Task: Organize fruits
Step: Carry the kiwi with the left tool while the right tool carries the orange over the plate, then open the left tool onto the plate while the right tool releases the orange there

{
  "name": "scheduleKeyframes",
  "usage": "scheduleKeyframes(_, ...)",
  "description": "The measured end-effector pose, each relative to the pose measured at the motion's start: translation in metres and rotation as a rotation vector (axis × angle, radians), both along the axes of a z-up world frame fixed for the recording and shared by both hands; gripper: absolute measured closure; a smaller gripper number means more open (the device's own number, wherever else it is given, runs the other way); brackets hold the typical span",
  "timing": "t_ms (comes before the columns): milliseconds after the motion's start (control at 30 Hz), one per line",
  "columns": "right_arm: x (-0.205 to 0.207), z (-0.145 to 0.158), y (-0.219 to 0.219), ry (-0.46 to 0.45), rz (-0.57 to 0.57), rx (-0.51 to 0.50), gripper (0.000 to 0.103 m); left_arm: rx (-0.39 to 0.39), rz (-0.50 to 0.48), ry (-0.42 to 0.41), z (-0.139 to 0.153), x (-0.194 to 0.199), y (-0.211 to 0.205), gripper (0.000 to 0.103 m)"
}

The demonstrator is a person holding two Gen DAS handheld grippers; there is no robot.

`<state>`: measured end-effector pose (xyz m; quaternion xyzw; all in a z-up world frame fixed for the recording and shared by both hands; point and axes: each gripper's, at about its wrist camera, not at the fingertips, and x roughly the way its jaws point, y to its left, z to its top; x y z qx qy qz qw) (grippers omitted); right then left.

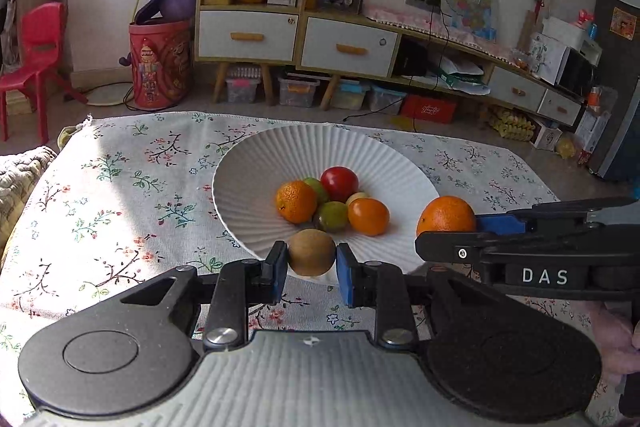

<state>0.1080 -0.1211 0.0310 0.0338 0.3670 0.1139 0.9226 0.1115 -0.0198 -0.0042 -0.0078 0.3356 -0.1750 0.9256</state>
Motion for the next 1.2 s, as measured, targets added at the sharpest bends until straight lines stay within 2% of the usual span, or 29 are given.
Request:
scheduleKeyframes(500, 0.021, -0.009, -0.018, 0.002, -0.056, -0.024, 0.068, 0.01, 0.012, 0.023, -0.012, 0.017, -0.024, 0.095)
scheduleKeyframes(1067, 0.027, -0.014, -0.02, 0.014, -0.05, -0.028, 0.067, 0.031, 0.021, 0.036, -0.02, 0.021, -0.03, 0.095)
scheduleKeyframes(1167, 0.026, -0.013, -0.021, 0.013, -0.054, -0.014, 0.067, 0.032, 0.024, 0.03, -0.019, 0.02, -0.029, 0.093)
scheduleKeyframes(1200, 0.025, -0.012, -0.022, 0.01, -0.056, -0.006, 0.064, 0.035, 0.025, 0.029, -0.019, 0.02, -0.029, 0.089)
